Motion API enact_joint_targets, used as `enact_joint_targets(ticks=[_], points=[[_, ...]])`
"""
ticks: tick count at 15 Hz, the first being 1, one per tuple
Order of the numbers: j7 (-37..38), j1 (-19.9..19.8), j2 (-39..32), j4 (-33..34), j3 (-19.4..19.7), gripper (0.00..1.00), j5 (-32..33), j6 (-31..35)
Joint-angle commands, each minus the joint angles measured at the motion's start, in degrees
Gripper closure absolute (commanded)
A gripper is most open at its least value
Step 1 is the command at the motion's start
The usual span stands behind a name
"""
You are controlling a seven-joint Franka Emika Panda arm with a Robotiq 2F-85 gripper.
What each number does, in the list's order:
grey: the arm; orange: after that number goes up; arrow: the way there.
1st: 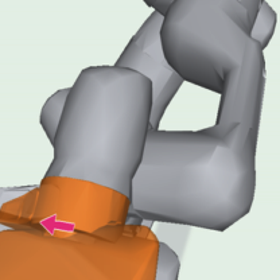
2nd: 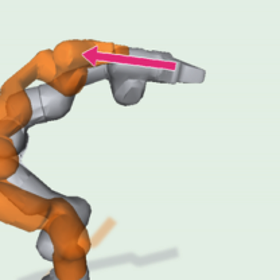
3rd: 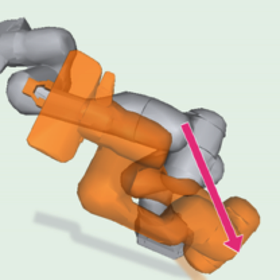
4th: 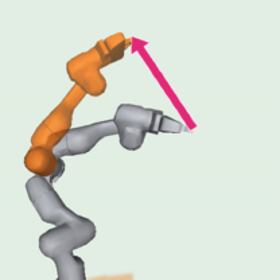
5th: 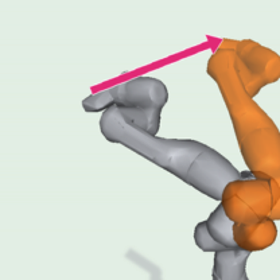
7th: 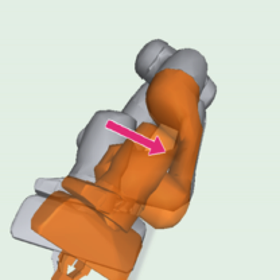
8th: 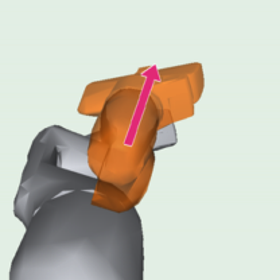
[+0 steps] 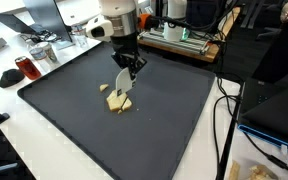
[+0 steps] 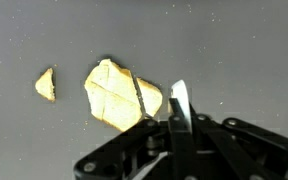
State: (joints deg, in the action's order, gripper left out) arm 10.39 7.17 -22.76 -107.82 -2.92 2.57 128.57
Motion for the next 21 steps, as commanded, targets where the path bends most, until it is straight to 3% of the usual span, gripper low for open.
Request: enact_joint_targets(ticks=[1,13,21], points=[[9.98,3.62,1.84,-1.61,2.05,0.99,4.59,1.74],[40.0,11.08,-3.64,7.76,5.99,0.99,16.97,-1.69],[51.71,13.59,-12.23,21.45,6.86,0.99,20.88,-14.96]])
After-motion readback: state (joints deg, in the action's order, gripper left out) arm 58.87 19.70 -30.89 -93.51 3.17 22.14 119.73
